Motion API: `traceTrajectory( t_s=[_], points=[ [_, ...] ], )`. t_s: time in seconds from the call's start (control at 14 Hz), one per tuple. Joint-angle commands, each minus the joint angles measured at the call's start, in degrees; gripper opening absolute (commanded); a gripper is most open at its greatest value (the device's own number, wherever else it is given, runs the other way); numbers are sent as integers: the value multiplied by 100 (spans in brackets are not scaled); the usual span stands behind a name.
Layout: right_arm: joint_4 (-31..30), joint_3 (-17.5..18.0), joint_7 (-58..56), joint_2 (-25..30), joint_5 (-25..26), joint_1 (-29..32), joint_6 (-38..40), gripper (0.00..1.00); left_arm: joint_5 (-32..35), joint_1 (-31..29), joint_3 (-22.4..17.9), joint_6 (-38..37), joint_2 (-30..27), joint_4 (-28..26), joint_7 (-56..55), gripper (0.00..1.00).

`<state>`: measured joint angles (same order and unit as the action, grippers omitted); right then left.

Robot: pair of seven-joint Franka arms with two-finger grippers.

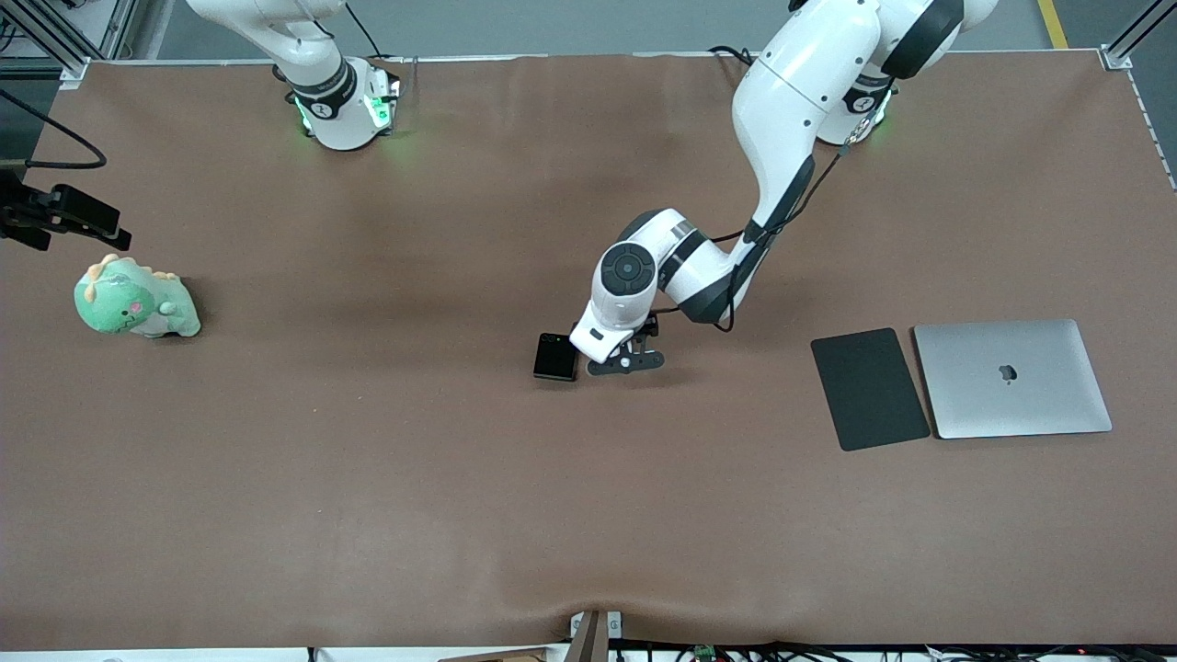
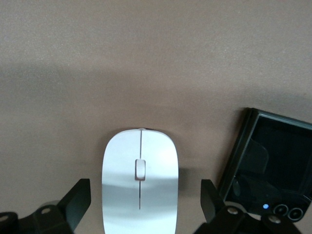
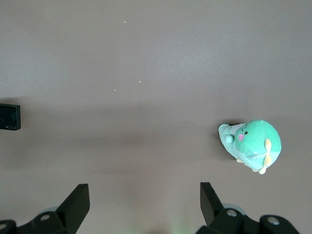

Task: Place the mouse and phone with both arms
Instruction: 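Close the left gripper on the mouse while the right gripper reaches the phone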

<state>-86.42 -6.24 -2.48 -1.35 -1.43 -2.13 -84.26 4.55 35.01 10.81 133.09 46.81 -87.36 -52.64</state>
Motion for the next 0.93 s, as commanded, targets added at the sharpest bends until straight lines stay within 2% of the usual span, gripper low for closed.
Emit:
traceTrajectory(
  t_s=[0.0, 0.14, 0.64, 0.85],
  points=[
    [108, 27, 99, -32, 99, 19, 50, 100, 204, 59, -53, 68, 65, 70, -203, 94],
    [108, 27, 99, -32, 99, 19, 50, 100, 213, 68, -53, 68, 91, 70, -203, 87],
    [108, 27, 99, -32, 72, 19, 67, 100, 213, 59, -53, 59, 100, 62, -211, 74],
    [108, 36, 99, -58, 20, -42, 59, 100, 222, 59, -53, 59, 100, 53, -220, 72]
  ],
)
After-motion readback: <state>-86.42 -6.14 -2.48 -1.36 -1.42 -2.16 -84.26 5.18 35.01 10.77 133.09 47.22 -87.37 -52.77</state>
